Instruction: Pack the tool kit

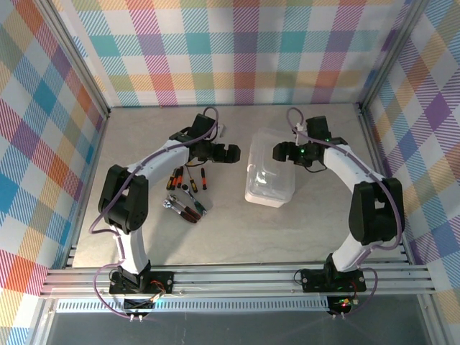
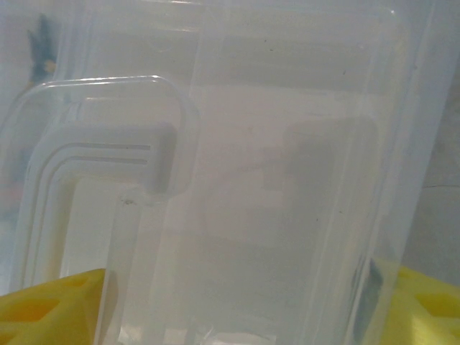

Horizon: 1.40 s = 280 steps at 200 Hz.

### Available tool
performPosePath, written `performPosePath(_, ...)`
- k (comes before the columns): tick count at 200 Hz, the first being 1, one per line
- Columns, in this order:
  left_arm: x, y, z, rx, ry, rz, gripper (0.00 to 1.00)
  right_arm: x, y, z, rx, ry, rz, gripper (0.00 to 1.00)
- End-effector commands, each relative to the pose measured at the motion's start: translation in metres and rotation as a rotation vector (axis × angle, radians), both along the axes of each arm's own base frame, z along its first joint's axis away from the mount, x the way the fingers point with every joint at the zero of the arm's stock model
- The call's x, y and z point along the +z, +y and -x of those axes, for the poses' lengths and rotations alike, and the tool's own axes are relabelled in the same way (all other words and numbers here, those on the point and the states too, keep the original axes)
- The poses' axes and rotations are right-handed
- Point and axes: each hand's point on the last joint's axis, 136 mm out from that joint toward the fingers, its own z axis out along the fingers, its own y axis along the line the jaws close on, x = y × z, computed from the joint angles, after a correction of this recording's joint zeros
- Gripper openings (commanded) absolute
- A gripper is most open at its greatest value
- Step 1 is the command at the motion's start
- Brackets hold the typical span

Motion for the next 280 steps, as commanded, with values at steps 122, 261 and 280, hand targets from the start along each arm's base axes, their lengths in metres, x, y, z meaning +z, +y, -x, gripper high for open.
performPosePath(122,0.04,-0.007,0.007,-0.027,-0.041,0.112,1.0,-0.036,0.032,-0.006,0.032,0.036,-0.441,0.77)
performPosePath(261,0.026,-0.008,0.007,-0.026,-0.01,0.105,1.0,-0.04,0.023,-0.009,0.033,0.031,-0.375,0.91)
performPosePath(280,0.027,-0.007,0.008,-0.024,-0.012,0.101,1.0,-0.023,0.02,-0.011,0.035,-0.001,-0.341,0.97)
